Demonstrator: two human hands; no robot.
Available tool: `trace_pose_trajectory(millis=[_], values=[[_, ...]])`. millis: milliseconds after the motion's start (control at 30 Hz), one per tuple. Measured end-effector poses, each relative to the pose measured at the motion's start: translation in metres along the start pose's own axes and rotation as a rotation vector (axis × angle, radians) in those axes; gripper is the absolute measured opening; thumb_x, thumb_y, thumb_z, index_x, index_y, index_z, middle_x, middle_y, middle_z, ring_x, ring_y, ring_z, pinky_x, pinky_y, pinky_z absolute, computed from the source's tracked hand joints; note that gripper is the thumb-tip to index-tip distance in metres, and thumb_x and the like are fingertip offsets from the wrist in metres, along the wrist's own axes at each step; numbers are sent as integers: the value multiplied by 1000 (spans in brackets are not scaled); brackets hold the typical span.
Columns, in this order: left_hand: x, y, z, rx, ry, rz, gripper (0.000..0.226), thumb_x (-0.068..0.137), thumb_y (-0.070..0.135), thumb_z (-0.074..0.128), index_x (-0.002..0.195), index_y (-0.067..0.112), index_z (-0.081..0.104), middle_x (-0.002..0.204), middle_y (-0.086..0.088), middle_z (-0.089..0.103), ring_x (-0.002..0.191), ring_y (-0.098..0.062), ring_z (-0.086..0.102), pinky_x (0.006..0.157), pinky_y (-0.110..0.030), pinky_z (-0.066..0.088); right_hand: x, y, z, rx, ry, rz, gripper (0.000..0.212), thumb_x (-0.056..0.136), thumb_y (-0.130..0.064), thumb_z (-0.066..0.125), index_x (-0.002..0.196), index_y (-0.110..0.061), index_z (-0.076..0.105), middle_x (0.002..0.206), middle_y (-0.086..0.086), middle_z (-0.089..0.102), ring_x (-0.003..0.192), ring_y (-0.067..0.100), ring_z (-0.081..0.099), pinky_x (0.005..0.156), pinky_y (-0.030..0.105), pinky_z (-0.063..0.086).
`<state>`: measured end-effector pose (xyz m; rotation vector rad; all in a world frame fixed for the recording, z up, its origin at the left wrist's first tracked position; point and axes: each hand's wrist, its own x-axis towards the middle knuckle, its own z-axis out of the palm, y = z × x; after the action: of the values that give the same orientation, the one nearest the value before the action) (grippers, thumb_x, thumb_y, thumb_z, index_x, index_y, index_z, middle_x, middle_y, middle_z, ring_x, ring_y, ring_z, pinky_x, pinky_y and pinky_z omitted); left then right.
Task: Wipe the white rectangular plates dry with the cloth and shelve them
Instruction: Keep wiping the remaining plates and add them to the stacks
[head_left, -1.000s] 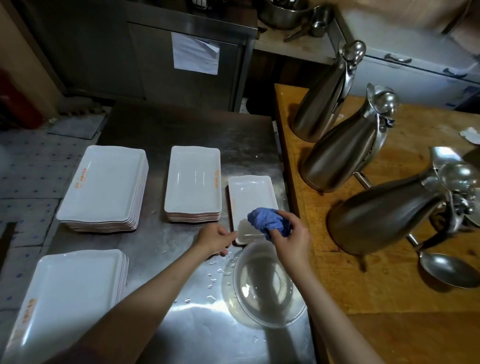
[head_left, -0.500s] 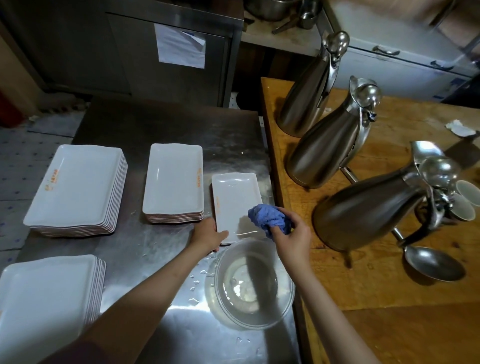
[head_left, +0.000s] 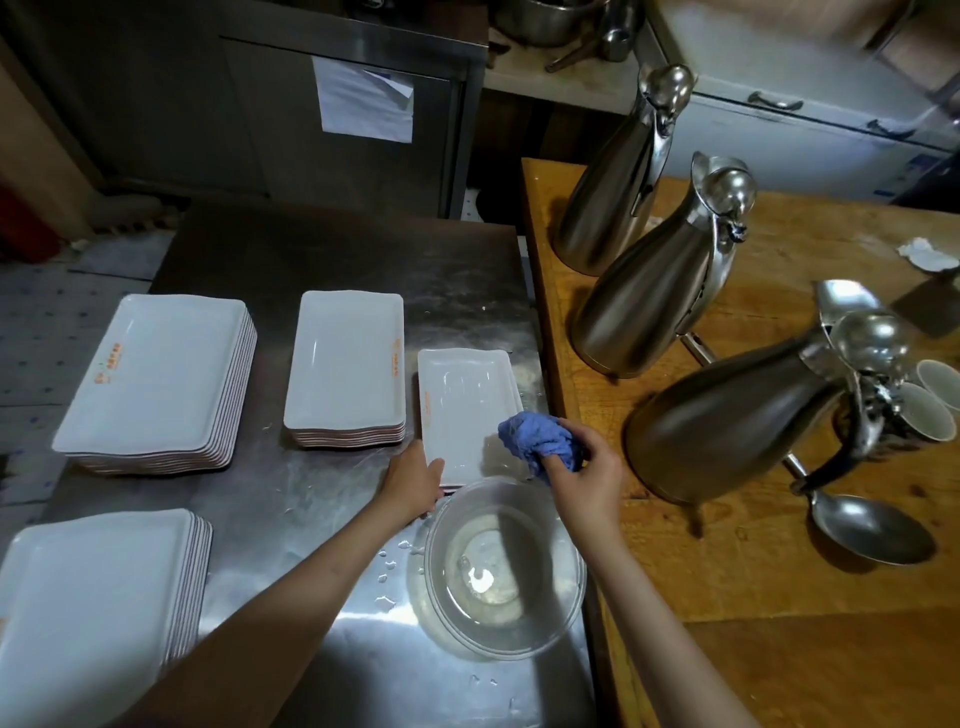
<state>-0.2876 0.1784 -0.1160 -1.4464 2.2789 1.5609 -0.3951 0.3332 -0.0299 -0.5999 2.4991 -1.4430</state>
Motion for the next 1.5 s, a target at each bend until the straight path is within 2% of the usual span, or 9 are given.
trace_pose_trajectory(millis=[133,233,367,567,733,967,1167,1367,1500], values=[[-8,-1,2,27,72,46,26,95,13,48,118,4,54,115,-14,63,88,-27,65,78,-31,48,-2,2,-1,0,11,-1,37,77,2,67,110,-14,65,98,-7,62,90,5,60,77,14,48],[-11,-4,2,-7,94,30,26,95,17,49,118,6,54,118,-13,63,101,-32,62,88,-36,49,-3,3,-4,-13,13,10,37,78,2,67,112,-13,64,98,-9,60,87,1,57,76,13,46],[-1,-13,2,-39,82,32,24,93,24,46,115,15,51,105,-16,68,80,-40,66,75,-45,55,-4,3,-5,-20,11,16,38,78,1,68,112,-15,64,98,-9,60,88,3,57,79,17,48],[-10,12,-7,-142,64,29,14,96,17,38,109,14,46,84,-17,67,42,-20,58,38,-25,41,-5,6,-4,-37,16,17,38,77,1,67,112,-14,65,101,-7,62,92,8,59,80,17,49],[-6,24,-11,-211,75,17,12,96,16,37,106,13,42,80,-20,66,41,-18,57,39,-28,40,-4,2,-8,-37,42,11,37,78,-1,67,112,-14,65,100,-6,63,92,9,60,78,16,48],[-9,39,-18,-297,104,89,11,98,11,39,106,5,42,74,-18,58,58,-29,66,62,-44,54,-2,-10,-14,-22,59,-3,37,78,-1,68,112,-15,66,100,-6,63,93,10,60,79,20,49],[-24,42,-27,-393,49,127,15,96,9,49,109,11,41,76,-13,63,57,-24,67,58,-43,53,-1,-25,-17,11,71,-27,36,79,-2,68,112,-16,65,101,-8,62,95,10,60,82,22,50],[-40,32,-29,-398,-4,122,15,94,7,51,109,5,53,67,-11,66,39,-10,56,51,-28,48,-6,-35,-22,41,84,-43,37,80,-1,67,113,-16,64,101,-11,60,95,7,58,78,14,47],[-58,26,-31,-439,-19,91,14,96,4,47,107,3,55,66,-10,63,38,-6,54,44,-18,44,-9,-35,-27,51,140,-56,36,79,-2,68,112,-16,65,101,-9,62,94,7,60,81,18,50]])
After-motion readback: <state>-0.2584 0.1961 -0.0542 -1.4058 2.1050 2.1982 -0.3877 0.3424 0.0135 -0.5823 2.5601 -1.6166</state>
